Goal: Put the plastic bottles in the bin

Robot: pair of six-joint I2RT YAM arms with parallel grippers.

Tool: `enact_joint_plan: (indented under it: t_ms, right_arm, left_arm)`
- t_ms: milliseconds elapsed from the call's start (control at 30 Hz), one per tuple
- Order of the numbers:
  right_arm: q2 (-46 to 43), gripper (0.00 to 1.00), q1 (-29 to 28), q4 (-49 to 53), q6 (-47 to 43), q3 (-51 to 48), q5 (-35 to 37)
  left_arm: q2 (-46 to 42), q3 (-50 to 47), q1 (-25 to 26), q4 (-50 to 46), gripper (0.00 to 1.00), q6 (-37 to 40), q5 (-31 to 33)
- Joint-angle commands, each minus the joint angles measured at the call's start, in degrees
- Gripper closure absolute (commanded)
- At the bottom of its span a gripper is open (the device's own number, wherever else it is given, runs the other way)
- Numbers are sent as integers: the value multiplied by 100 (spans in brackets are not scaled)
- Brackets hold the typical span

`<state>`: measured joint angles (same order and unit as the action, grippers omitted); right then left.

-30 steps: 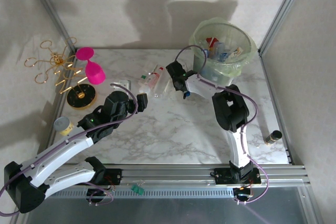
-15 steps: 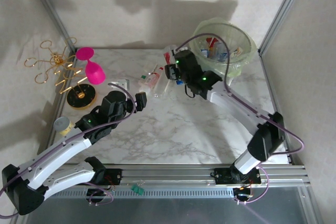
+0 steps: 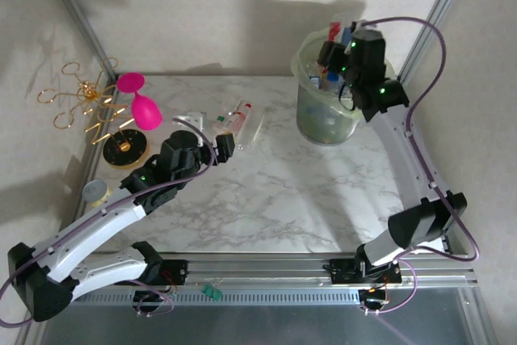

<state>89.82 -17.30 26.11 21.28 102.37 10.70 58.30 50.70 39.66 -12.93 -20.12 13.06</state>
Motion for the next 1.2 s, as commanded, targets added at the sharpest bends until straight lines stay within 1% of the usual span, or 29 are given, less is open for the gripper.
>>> enact_joint_plan:
  t_ms: [0,133,267,333,433,533,633,733,767,800,967,1067,1167]
  right_arm:
    - [638,58,217,474,135,782,-207]
    - [1458,58,340,887,-162,1745,-194]
    - [2051,58,345,1103,-455,2216,-115]
    - [2244,58,346,1170,-564,2235,-18]
    - [2305,58,341,1063,-707,1915,-24]
    - [2235,58,288,845,-729,1321,-40]
    - [1986,58,164,510,-780,599,146]
    - [1730,56,97,214,-803,70,122]
    - [1682,54,86,207,-801,16,117]
    - [1646,49,85,223,-812,-21,137]
    - [1416,23,86,341,-903,163,333]
    - [1297,17,85,388,-941,402,439]
    - [1248,17,86,441,-950,608,661]
  left_arm:
    - [201,-130,42,91,8,171,8]
    - [265,-165,51,141,8,149,-115]
    - [235,-190,50,135,8,166,-36]
    - [219,-201,51,133,8,168,-35]
    - [220,-201,50,130,8,183,-1]
    - [227,-201,46,124,8,201,52]
    - [225,-209,51,142,8,221,90]
    - [262,-205,51,158,8,219,91]
    - [276,-201,50,158,8,219,92]
    - [296,-192,48,159,8,219,91]
    - [297,-188,42,149,8,228,126]
    - [287,-192,42,146,8,229,159]
    - [264,-200,42,141,8,233,212]
